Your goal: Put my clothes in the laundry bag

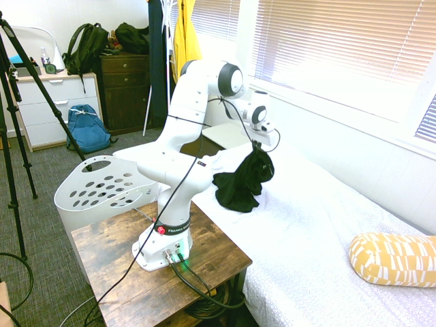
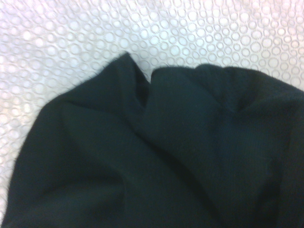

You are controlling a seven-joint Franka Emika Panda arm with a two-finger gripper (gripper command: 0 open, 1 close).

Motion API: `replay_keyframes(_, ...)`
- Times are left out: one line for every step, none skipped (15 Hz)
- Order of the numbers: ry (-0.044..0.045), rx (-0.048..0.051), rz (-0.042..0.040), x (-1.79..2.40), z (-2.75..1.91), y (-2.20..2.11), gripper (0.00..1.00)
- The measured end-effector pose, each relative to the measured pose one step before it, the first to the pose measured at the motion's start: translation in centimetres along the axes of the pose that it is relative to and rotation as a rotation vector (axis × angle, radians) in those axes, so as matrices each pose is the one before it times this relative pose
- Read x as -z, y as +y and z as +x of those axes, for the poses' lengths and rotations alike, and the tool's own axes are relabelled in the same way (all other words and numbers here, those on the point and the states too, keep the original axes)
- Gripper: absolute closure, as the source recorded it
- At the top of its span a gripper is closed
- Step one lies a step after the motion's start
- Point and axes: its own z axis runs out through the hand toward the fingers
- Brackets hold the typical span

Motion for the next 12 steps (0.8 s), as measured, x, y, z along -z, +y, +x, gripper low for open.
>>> replay_keyframes(0.01631, 0.02104, 0.00058, 3.792, -1.083, -0.361, 1.00)
replay_keyframes(0.01847, 0.01658, -0.00249, 3.820, -1.329, -0.223, 1.00)
replay_keyframes(0.01933, 0.01295, -0.00050, 3.955, -1.580, -0.078, 1.00)
replay_keyframes(0.01444, 0.01431, 0.00226, 4.031, -1.851, 0.129, 1.00)
replay_keyframes(0.00998, 0.02070, 0.00152, 3.714, -2.049, 0.347, 1.00)
replay_keyframes(0.01417, 0.02319, -0.00291, 3.703, -2.514, 0.524, 1.00)
replay_keyframes(0.01046, 0.02849, 0.00015, 3.375, -2.834, 0.459, 1.00)
replay_keyframes(0.01213, 0.03324, 0.00084, 2.762, -2.966, 0.197, 1.00)
replay_keyframes(0.01114, 0.03546, -0.00147, 2.111, -2.852, 0.028, 1.00)
replay_keyframes(0.00238, 0.03623, -0.00360, 1.448, -2.732, -0.229, 1.00)
replay_keyframes(-0.00405, 0.03849, -0.00419, 1.203, -2.836, -0.326, 1.00)
replay_keyframes(-0.00078, 0.04248, -0.00203, 1.258, -3.051, -0.338, 1.00)
